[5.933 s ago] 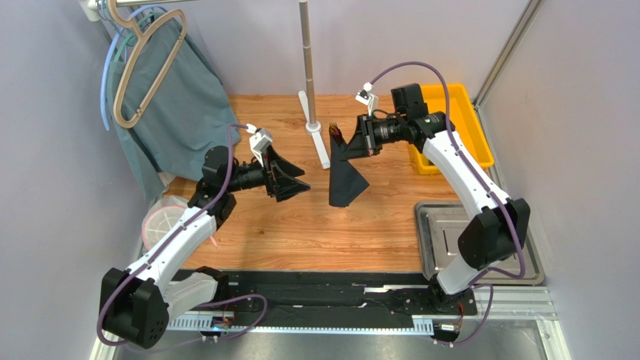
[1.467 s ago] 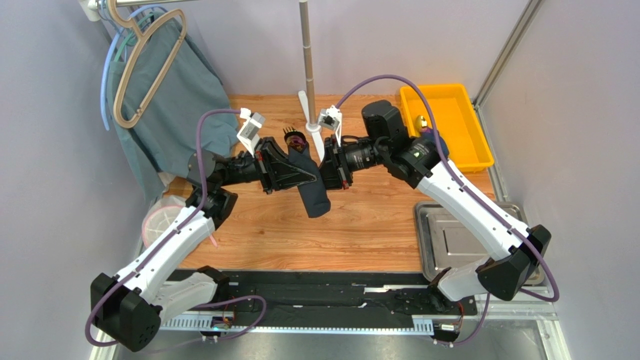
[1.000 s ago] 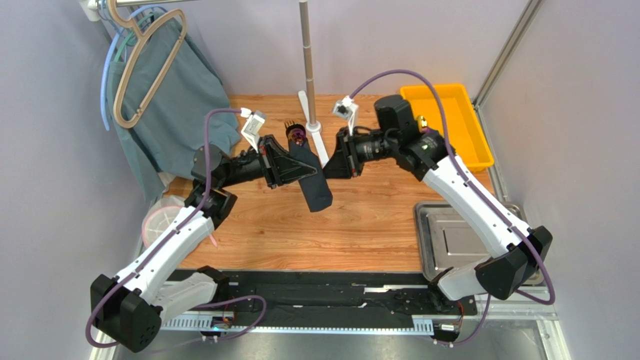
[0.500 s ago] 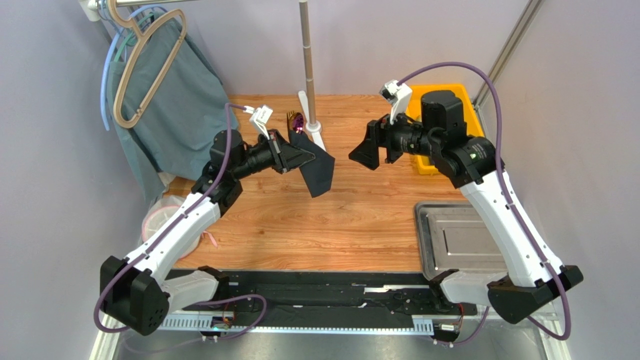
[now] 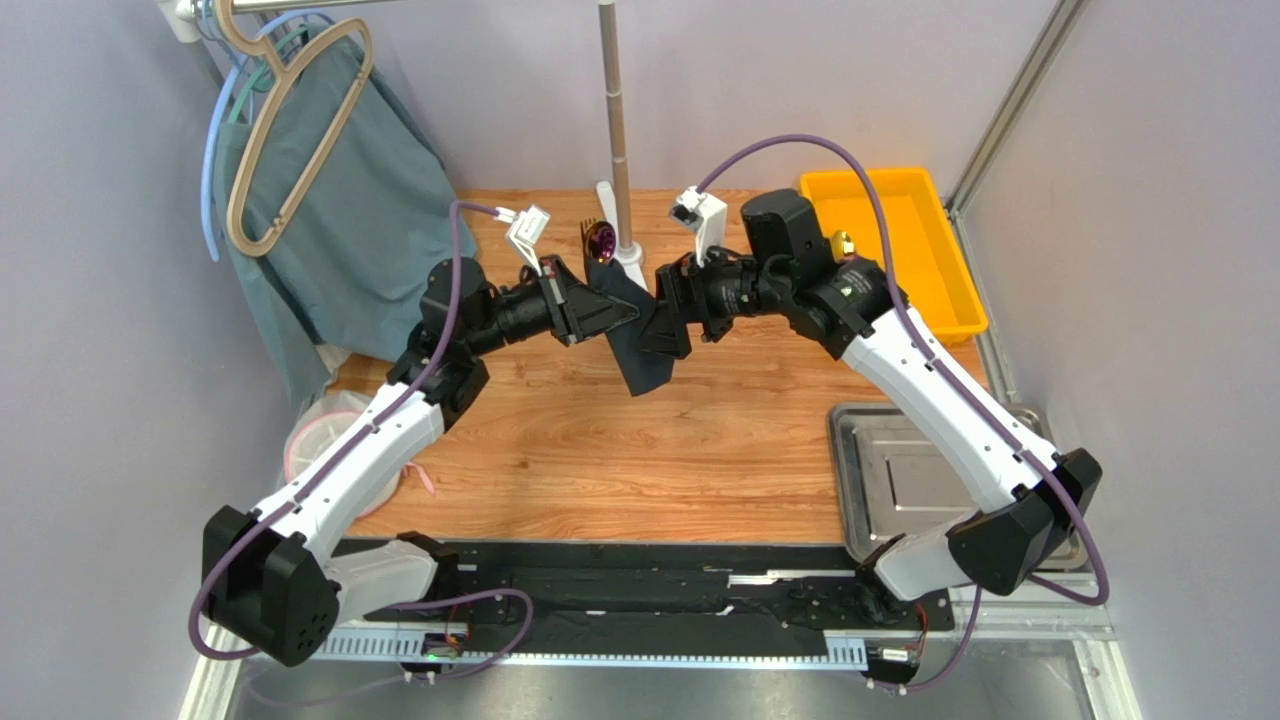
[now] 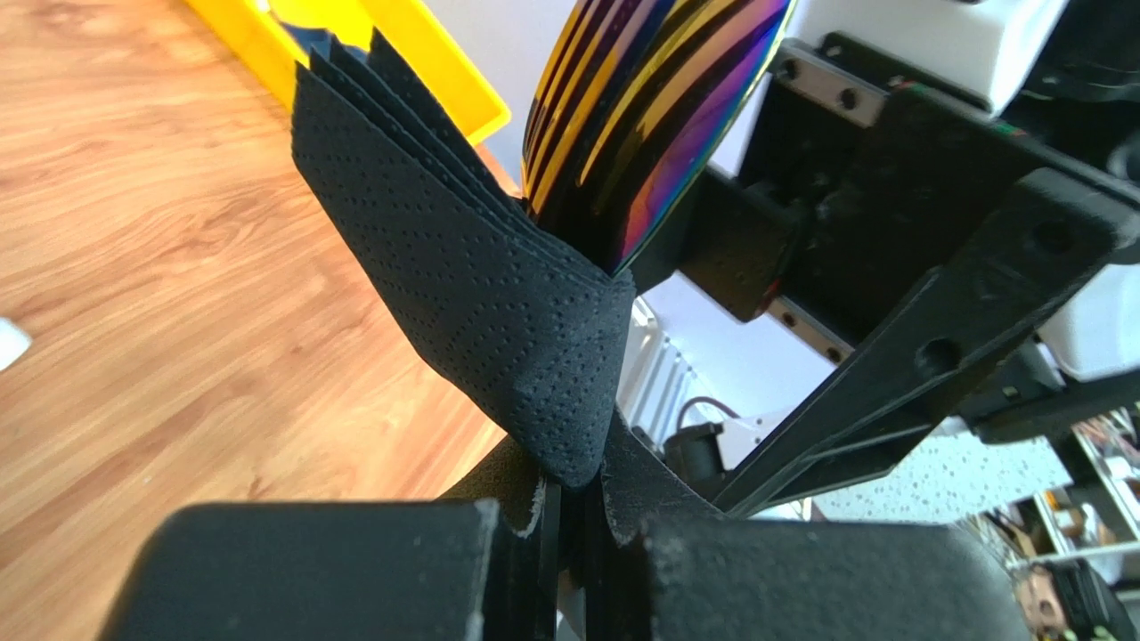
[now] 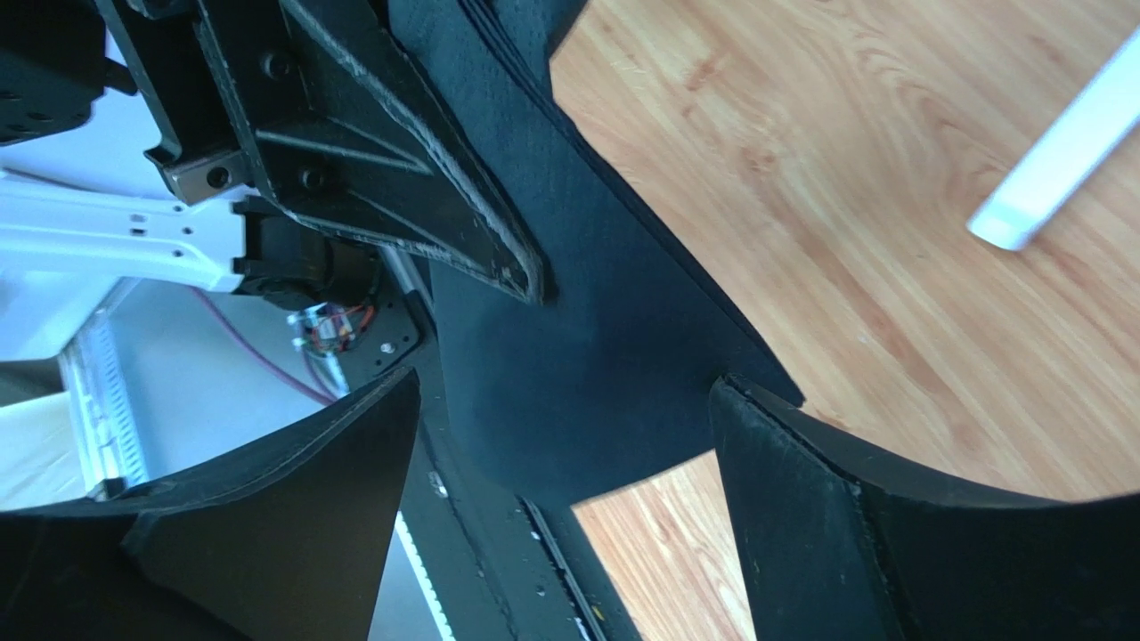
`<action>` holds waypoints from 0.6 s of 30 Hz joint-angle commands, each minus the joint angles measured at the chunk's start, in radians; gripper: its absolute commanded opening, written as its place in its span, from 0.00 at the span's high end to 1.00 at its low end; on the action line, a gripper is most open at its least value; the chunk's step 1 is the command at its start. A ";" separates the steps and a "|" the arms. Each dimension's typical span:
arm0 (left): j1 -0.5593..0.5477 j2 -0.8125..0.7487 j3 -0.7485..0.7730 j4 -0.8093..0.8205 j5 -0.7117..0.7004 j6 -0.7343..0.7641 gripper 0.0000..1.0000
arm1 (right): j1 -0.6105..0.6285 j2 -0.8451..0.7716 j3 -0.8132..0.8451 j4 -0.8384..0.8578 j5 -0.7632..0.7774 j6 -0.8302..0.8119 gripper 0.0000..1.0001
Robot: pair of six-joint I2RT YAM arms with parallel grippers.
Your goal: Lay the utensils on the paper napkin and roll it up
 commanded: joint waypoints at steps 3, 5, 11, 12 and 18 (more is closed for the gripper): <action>-0.013 -0.029 0.016 0.167 0.077 -0.049 1.00 | 0.039 -0.003 -0.009 0.107 -0.125 0.022 0.22; -0.019 -0.029 0.009 0.190 0.091 -0.059 1.00 | 0.044 0.000 -0.016 0.121 -0.143 0.025 0.26; -0.021 -0.036 -0.011 0.277 0.140 -0.101 1.00 | 0.044 0.002 -0.022 0.125 -0.194 0.025 0.36; -0.021 -0.038 -0.014 0.290 0.149 -0.104 1.00 | 0.045 0.001 -0.022 0.127 -0.211 0.028 0.37; -0.021 -0.056 -0.036 0.325 0.169 -0.124 1.00 | 0.045 -0.012 -0.029 0.133 -0.300 0.063 0.55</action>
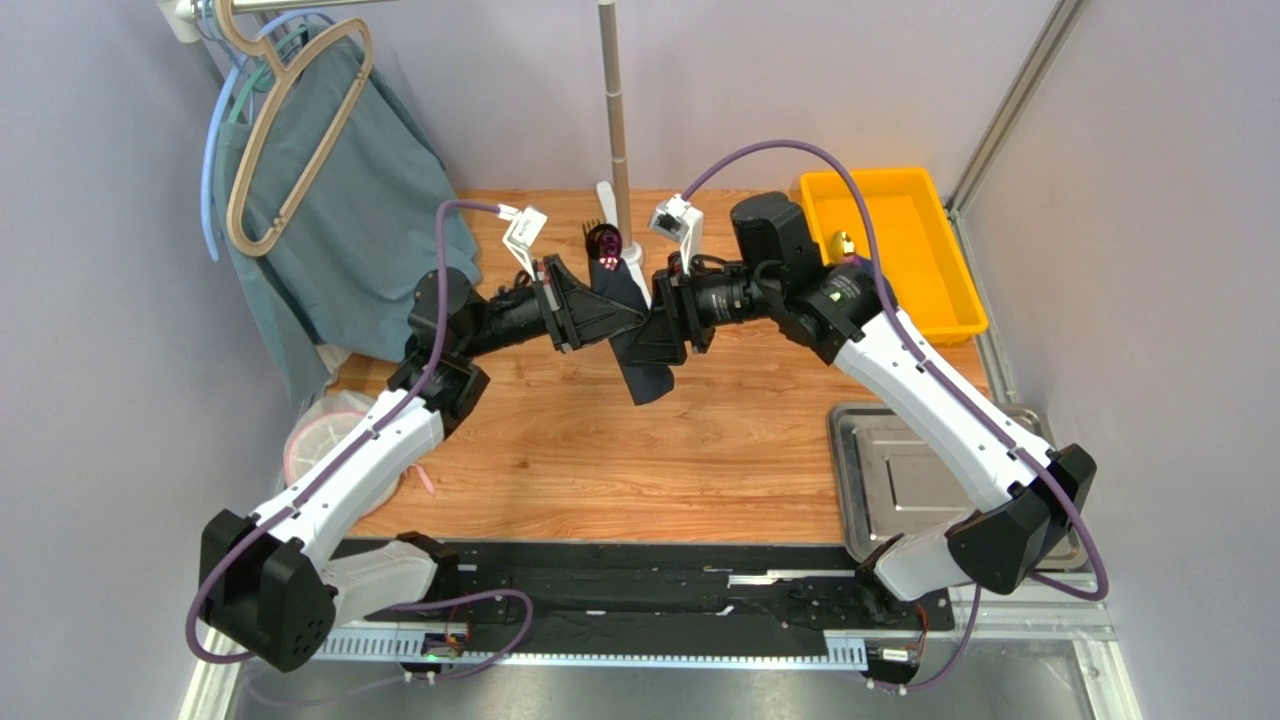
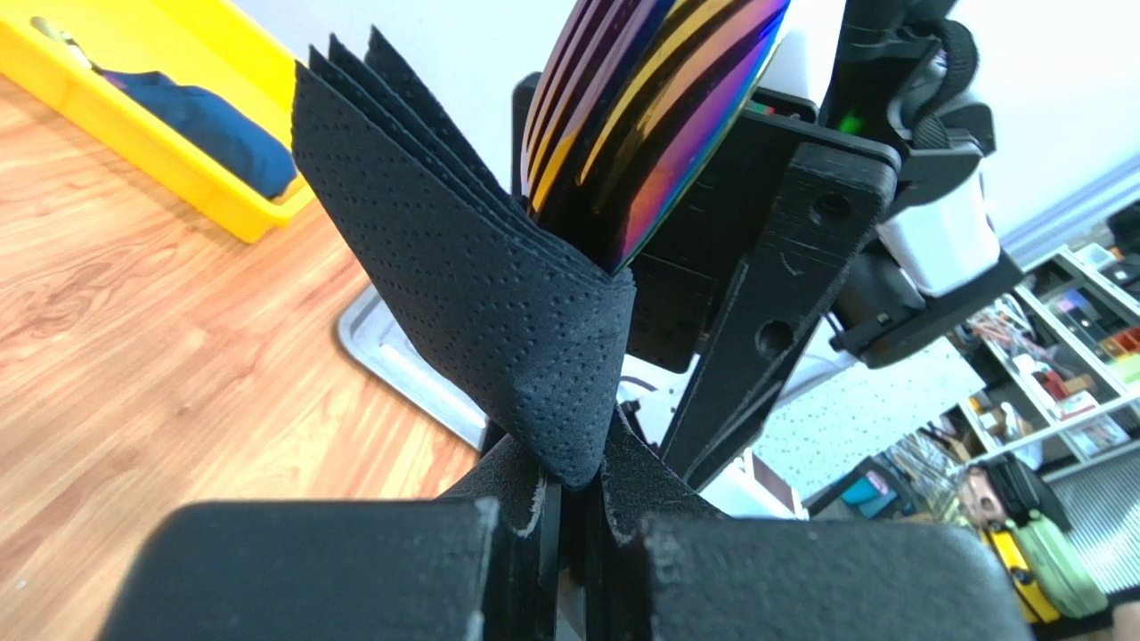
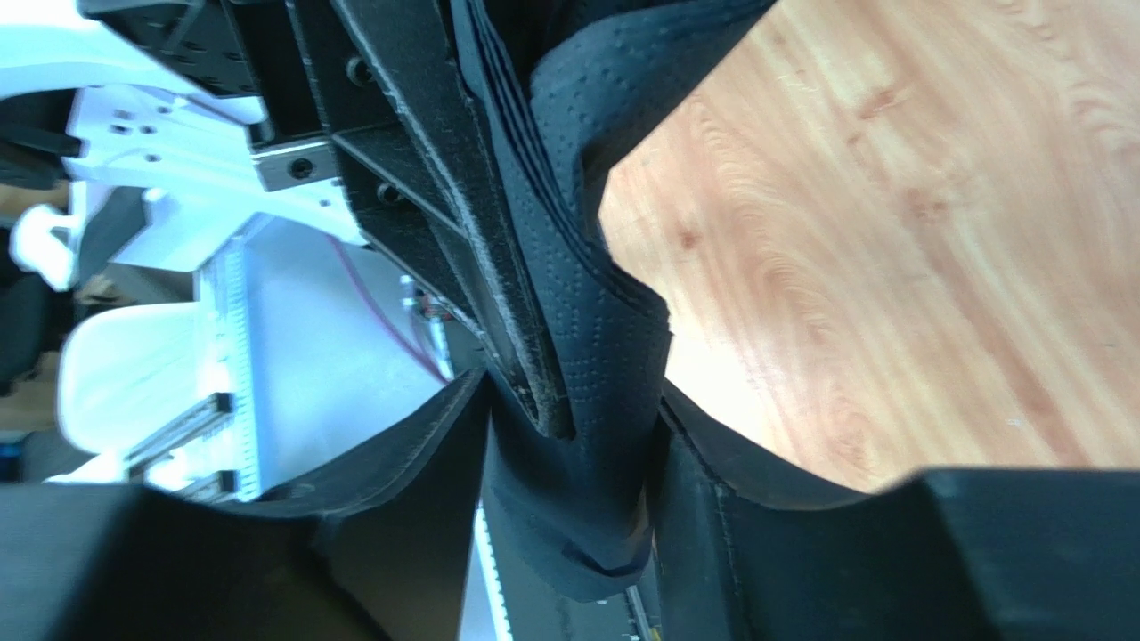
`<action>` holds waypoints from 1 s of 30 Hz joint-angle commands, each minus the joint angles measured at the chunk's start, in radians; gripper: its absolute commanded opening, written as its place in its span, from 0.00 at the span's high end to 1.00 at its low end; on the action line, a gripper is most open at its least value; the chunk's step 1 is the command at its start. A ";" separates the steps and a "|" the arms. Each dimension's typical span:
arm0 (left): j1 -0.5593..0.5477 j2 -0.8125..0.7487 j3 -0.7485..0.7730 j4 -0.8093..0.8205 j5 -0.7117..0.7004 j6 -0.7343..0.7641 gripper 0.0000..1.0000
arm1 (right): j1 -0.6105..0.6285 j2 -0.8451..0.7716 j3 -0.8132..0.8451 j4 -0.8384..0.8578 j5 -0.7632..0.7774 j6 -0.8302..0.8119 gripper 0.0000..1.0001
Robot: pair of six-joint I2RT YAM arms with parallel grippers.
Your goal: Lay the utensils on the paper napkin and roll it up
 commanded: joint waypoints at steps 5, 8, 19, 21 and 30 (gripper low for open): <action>-0.006 -0.047 -0.007 0.133 0.042 -0.031 1.00 | 0.002 -0.035 -0.029 0.084 -0.172 0.093 0.69; -0.006 -0.048 -0.003 0.140 0.045 -0.024 1.00 | 0.002 -0.043 -0.031 0.092 -0.189 0.111 0.87; -0.001 -0.116 -0.007 -0.027 0.001 0.079 0.47 | -0.043 -0.083 0.006 0.108 -0.132 0.123 1.00; 0.017 -0.140 -0.010 -0.086 -0.022 0.096 0.40 | -0.043 -0.092 0.008 0.120 -0.121 0.122 1.00; 0.009 -0.111 -0.012 0.031 0.047 0.012 0.34 | -0.044 -0.115 -0.009 0.190 -0.161 0.153 1.00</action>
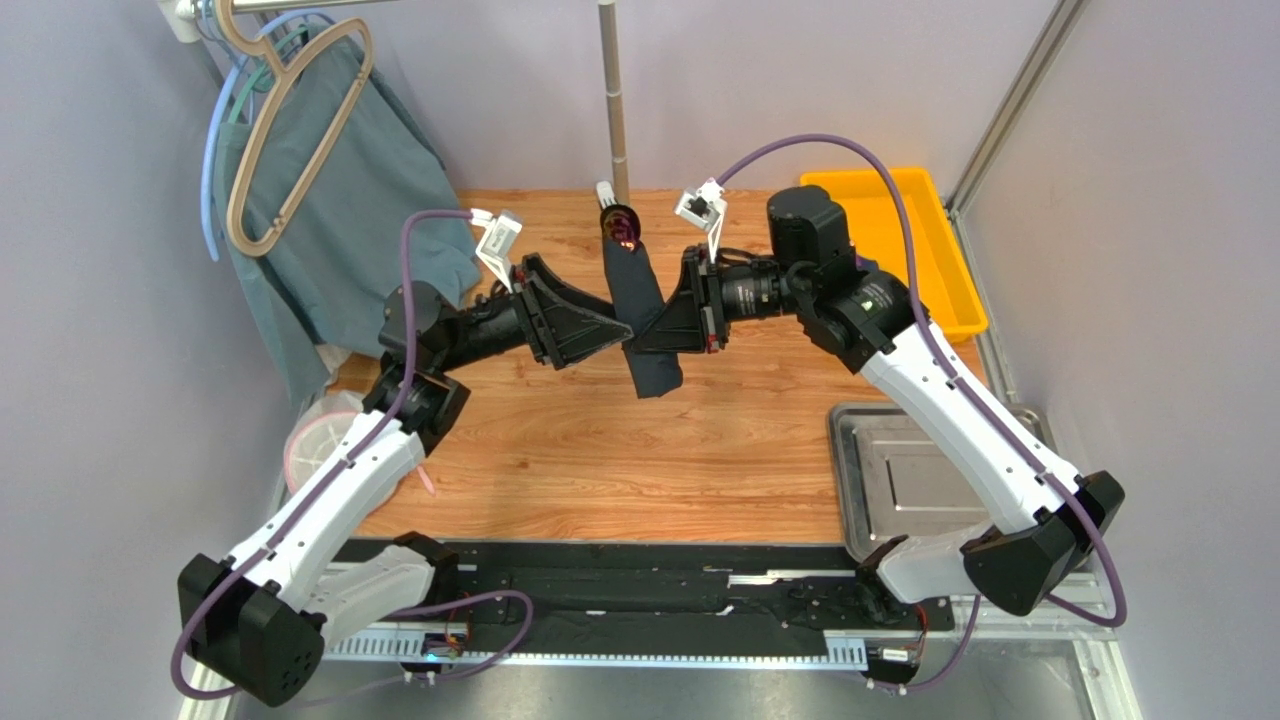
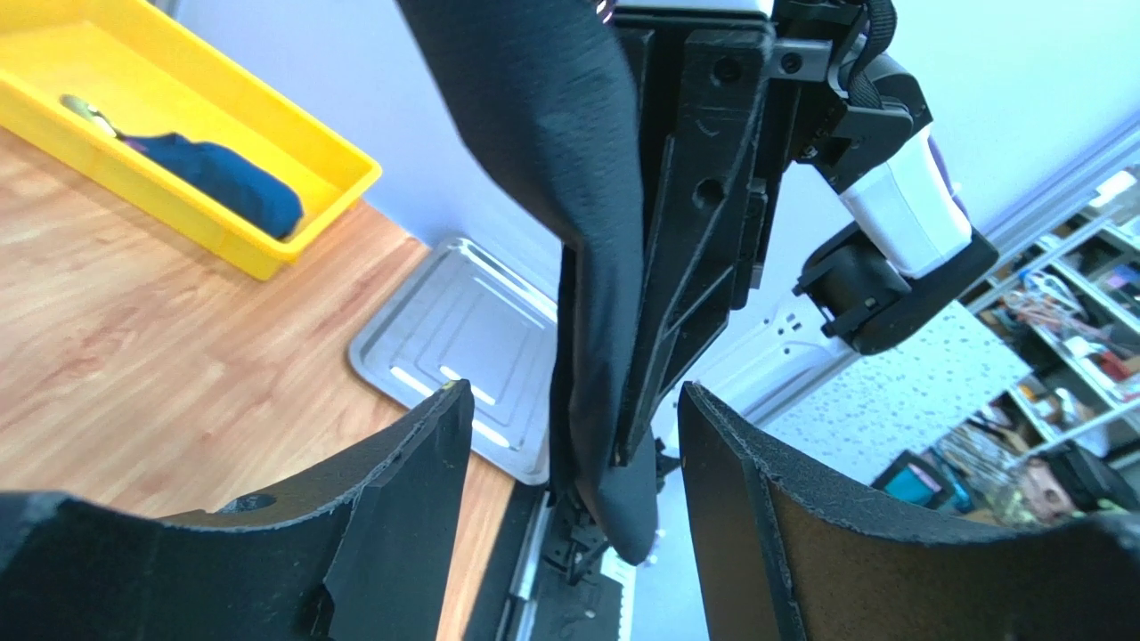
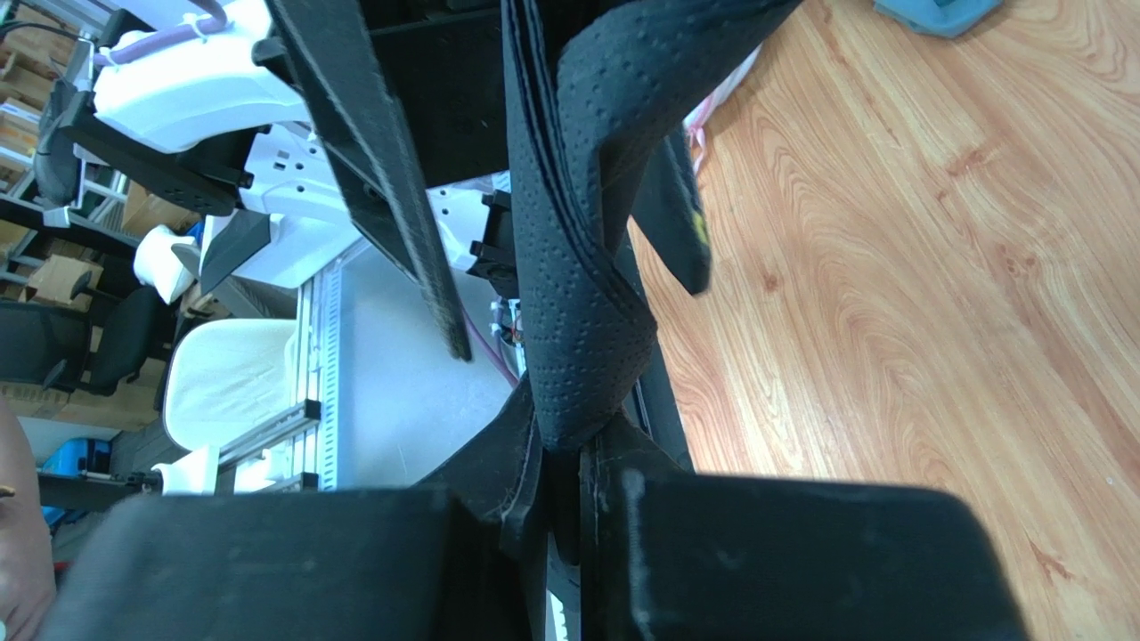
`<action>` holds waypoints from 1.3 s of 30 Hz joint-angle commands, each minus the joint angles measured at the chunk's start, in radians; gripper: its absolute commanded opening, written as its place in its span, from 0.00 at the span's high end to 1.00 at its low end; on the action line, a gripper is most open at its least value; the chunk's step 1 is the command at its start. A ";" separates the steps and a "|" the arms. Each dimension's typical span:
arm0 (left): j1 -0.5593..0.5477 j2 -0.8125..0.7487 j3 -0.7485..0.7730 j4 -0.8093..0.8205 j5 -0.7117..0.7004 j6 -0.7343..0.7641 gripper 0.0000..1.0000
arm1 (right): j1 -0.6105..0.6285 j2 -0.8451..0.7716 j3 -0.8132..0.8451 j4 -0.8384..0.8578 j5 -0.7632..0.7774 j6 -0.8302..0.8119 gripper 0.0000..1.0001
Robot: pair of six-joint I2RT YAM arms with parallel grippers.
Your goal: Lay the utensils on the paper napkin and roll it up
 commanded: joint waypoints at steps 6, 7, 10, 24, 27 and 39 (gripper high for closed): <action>-0.044 0.050 0.018 0.154 0.068 -0.094 0.40 | -0.001 -0.036 0.011 0.142 -0.054 0.051 1.00; -0.046 0.052 0.018 0.156 0.065 -0.097 0.45 | -0.001 -0.036 0.008 0.145 -0.059 0.051 1.00; -0.046 0.057 0.018 0.163 0.055 -0.116 0.58 | -0.001 -0.047 -0.013 0.165 -0.068 0.049 1.00; -0.046 0.089 0.056 0.202 0.032 -0.195 0.47 | -0.001 -0.083 -0.062 0.185 -0.060 0.006 1.00; -0.047 0.093 0.064 0.202 0.028 -0.198 0.47 | 0.001 -0.085 -0.062 0.197 -0.063 0.012 1.00; -0.084 0.118 0.073 0.209 0.009 -0.229 0.57 | 0.016 -0.085 -0.064 0.232 -0.062 0.016 1.00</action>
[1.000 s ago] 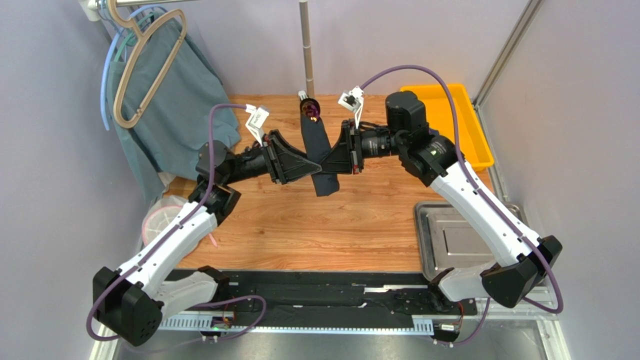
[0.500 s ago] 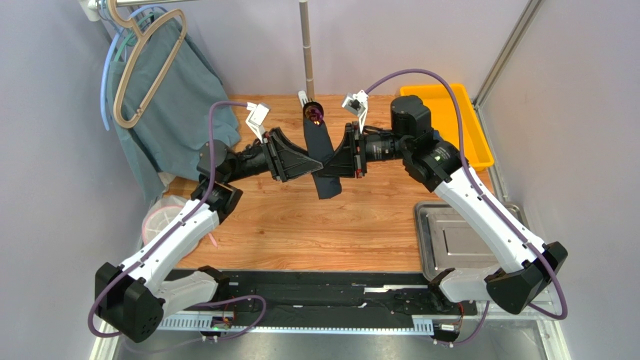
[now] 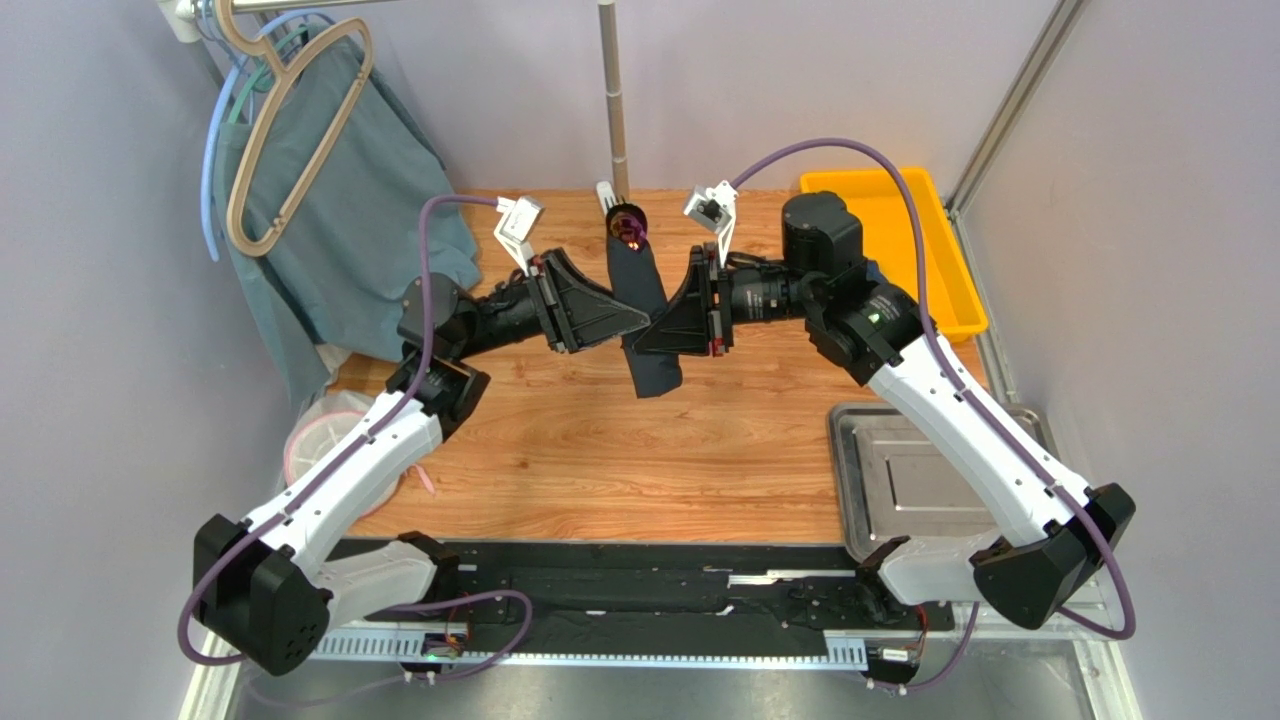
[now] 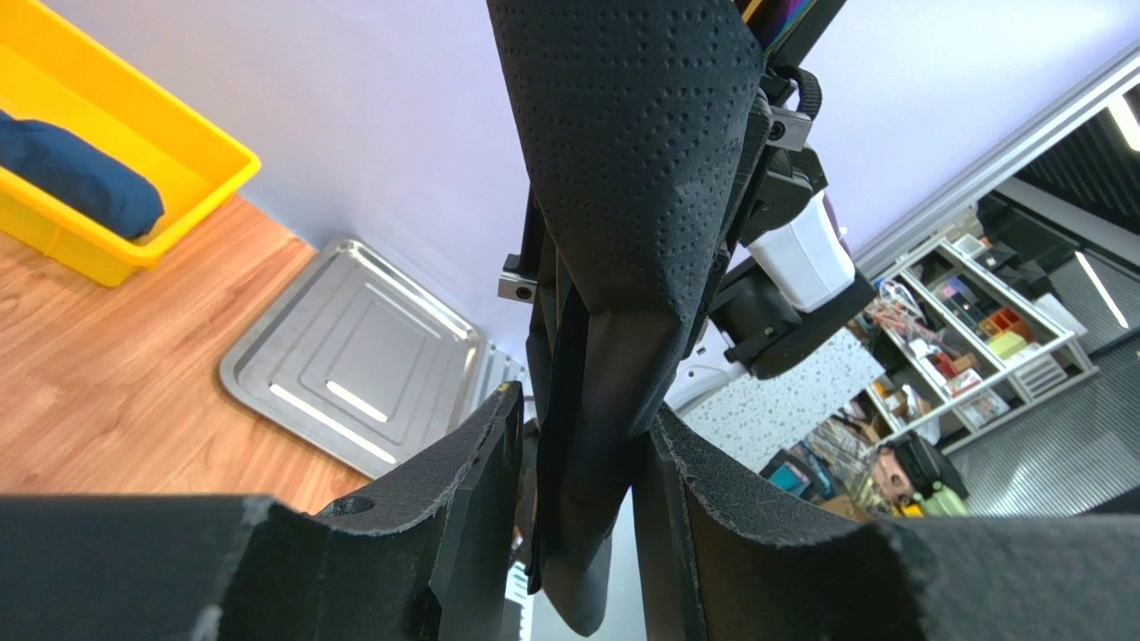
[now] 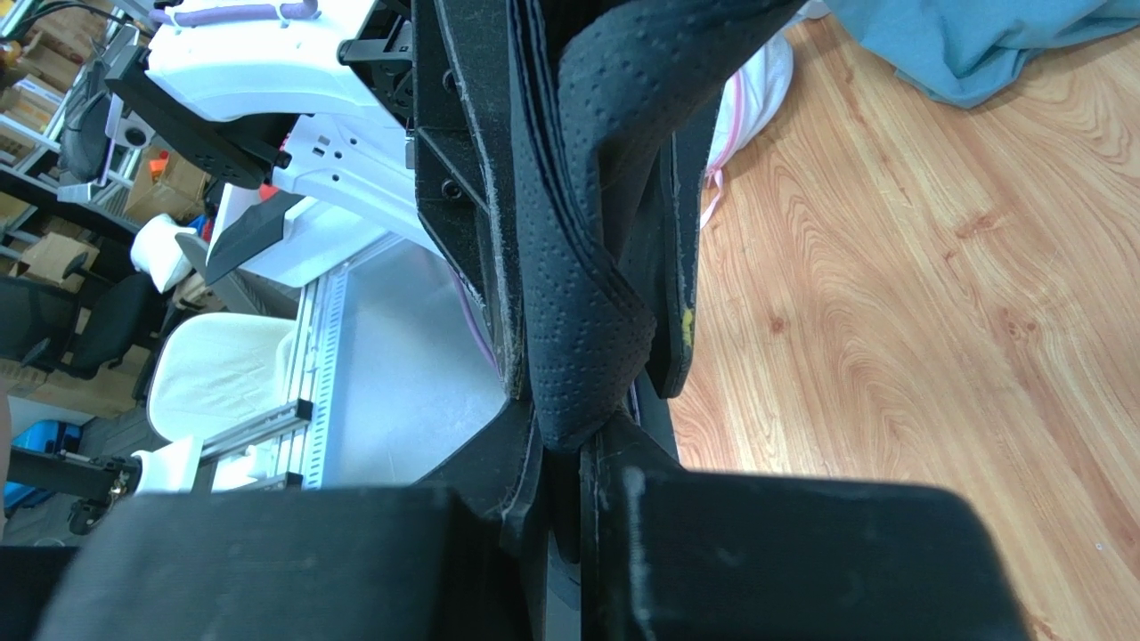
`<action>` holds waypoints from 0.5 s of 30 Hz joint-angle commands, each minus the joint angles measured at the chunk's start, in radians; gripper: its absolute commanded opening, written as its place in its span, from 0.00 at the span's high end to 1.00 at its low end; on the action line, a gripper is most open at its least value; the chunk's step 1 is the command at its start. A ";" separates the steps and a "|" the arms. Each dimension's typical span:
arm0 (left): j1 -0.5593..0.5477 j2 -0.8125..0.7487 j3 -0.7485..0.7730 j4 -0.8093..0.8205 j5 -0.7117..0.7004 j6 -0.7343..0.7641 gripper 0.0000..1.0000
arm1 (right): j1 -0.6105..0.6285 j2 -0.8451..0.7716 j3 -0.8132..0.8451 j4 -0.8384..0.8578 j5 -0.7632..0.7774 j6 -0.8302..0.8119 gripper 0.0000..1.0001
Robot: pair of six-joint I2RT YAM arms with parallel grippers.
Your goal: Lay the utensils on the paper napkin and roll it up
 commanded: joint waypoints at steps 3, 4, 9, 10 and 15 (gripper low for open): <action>-0.024 0.008 0.032 0.039 -0.008 -0.018 0.58 | 0.015 -0.030 0.009 0.089 -0.015 -0.008 1.00; -0.026 0.008 0.029 0.039 -0.007 -0.022 0.58 | 0.015 -0.030 0.009 0.090 -0.014 -0.009 1.00; -0.027 0.013 0.015 0.052 0.005 -0.044 0.67 | 0.015 -0.025 0.015 0.095 -0.014 -0.012 1.00; -0.027 0.014 0.011 0.057 0.011 -0.042 0.69 | 0.015 -0.024 0.018 0.093 -0.014 -0.012 1.00; -0.026 0.008 0.008 0.071 0.022 -0.018 1.00 | 0.014 -0.023 0.026 0.072 -0.018 -0.043 1.00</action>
